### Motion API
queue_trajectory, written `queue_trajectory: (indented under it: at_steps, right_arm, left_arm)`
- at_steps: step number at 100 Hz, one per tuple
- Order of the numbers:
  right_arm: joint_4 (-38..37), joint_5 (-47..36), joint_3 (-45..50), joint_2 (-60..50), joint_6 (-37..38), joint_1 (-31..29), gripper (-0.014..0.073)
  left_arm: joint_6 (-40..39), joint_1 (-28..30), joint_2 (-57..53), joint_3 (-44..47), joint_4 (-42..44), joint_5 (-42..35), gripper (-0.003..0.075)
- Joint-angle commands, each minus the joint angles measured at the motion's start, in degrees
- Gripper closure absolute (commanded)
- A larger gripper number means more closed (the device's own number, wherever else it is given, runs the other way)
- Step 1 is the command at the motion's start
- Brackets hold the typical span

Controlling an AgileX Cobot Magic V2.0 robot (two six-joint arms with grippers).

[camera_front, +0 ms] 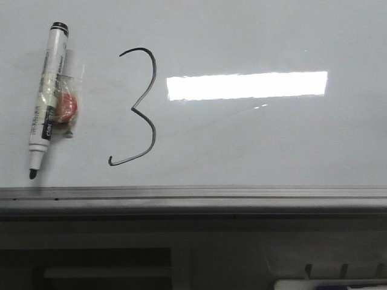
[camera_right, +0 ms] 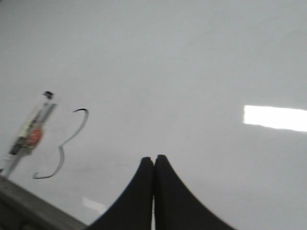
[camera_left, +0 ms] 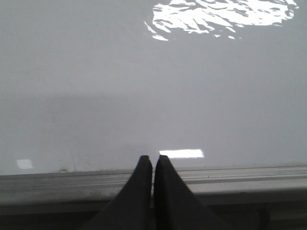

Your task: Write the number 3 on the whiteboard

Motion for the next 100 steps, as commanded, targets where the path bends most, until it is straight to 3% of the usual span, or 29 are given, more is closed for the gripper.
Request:
queue_trajectory:
  at_steps: [1, 11, 27, 44, 71, 86, 100]
  right_arm:
    - [-3.05, -3.64, -1.58, 0.54, 1.51, -7.55, 0.0656]
    - [-4.36, -3.64, -1.58, 0.54, 1.51, -15.40, 0.0656]
    - [-5.76, -2.17, -1.58, 0.54, 1.51, -23.26, 0.0656]
    - [-6.75, 6.82, -1.32, 0.54, 2.46, -30.74, 0.0656]
    - [-6.87, 6.59, 7.35, -3.49, 8.85, -34.28, 0.0656]
    - [-9.34, 18.79, 7.01, -3.32, 9.06, -34.28, 0.0656]
    - [-9.43, 18.67, 7.01, -3.32, 9.06, -34.28, 0.0656]
  left_arm:
    - [-0.46, -0.11, -1.36, 0.58, -0.21, -3.00, 0.0741]
    - [-0.46, -0.11, -1.36, 0.58, -0.21, -3.00, 0.0741]
    - [-0.46, -0.11, -1.36, 0.58, -0.21, -3.00, 0.0741]
    - [-0.46, -0.11, -1.36, 0.58, -0.21, -3.00, 0.0741]
    - [-0.46, -0.11, -1.36, 0.58, -0.21, -3.00, 0.0741]
    - [-0.46, -0.11, -1.36, 0.58, -0.31, -3.00, 0.0741]
    - [-0.46, -0.11, -1.36, 0.58, -0.31, -3.00, 0.0741]
